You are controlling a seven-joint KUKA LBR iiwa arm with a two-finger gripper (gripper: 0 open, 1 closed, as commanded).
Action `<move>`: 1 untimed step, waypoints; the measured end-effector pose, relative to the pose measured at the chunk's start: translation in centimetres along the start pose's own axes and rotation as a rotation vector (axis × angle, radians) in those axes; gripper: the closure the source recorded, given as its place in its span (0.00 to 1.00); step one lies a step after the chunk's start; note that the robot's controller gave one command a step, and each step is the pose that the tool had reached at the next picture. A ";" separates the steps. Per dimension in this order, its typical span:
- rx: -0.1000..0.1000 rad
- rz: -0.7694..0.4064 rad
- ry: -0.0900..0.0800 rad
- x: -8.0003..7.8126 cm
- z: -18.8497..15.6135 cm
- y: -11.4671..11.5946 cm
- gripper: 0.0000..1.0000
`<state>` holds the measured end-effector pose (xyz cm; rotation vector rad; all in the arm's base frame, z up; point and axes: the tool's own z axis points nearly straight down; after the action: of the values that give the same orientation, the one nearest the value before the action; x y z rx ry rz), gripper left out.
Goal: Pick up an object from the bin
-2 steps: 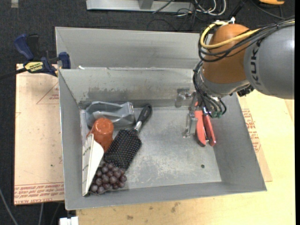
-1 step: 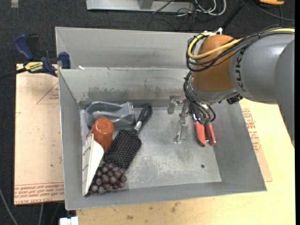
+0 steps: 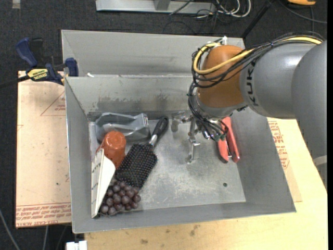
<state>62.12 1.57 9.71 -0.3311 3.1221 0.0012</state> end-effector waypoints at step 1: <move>0.000 0.172 0.000 -0.4 1.9 3.0 0.00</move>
Offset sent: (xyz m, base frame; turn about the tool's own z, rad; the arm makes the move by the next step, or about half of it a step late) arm 0.0071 0.0794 -0.0266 -0.0179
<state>61.93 4.59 7.86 -0.0610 3.1390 0.0020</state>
